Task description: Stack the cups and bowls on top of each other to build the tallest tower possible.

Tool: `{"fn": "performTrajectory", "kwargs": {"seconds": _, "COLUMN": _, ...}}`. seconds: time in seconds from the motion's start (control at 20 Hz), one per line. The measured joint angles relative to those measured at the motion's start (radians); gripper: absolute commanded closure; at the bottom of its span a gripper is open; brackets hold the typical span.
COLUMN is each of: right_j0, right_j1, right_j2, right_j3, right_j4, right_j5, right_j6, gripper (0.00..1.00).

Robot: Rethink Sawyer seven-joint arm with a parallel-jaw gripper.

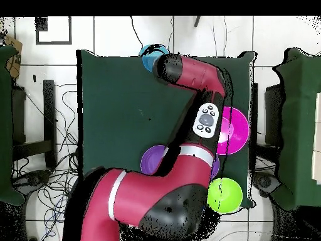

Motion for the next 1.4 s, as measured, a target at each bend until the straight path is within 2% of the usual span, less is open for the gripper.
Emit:
{"fn": "performTrajectory", "kwargs": {"seconds": 0.05, "right_j0": 0.004, "right_j1": 0.032, "right_j2": -0.016, "right_j3": -0.045, "right_j4": 0.011, "right_j5": 0.03, "right_j6": 0.0, "gripper": 0.0}}
{"fn": "performTrajectory", "kwargs": {"seconds": 0.15, "right_j0": 0.005, "right_j1": 0.052, "right_j2": -0.026, "right_j3": -0.074, "right_j4": 0.018, "right_j5": 0.052, "right_j6": 0.0, "gripper": 0.0}}
{"fn": "performTrajectory", "kwargs": {"seconds": 0.2, "right_j0": 0.008, "right_j1": 0.097, "right_j2": -0.052, "right_j3": -0.141, "right_j4": 0.035, "right_j5": 0.104, "right_j6": 0.001, "gripper": 0.0}}
{"fn": "performTrajectory", "kwargs": {"seconds": 0.6, "right_j0": 0.012, "right_j1": 0.241, "right_j2": -0.176, "right_j3": -0.366, "right_j4": 0.113, "right_j5": 0.27, "right_j6": 0.048, "gripper": 0.0}}
{"fn": "performTrajectory", "kwargs": {"seconds": 1.0, "right_j0": 0.013, "right_j1": 0.311, "right_j2": -0.28, "right_j3": -0.487, "right_j4": 0.184, "right_j5": 0.292, "right_j6": 0.141, "gripper": 0.0}}
{"fn": "performTrajectory", "kwargs": {"seconds": 1.4, "right_j0": 0.041, "right_j1": 0.339, "right_j2": -0.347, "right_j3": -0.525, "right_j4": 0.248, "right_j5": 0.292, "right_j6": 0.19, "gripper": 0.0}}
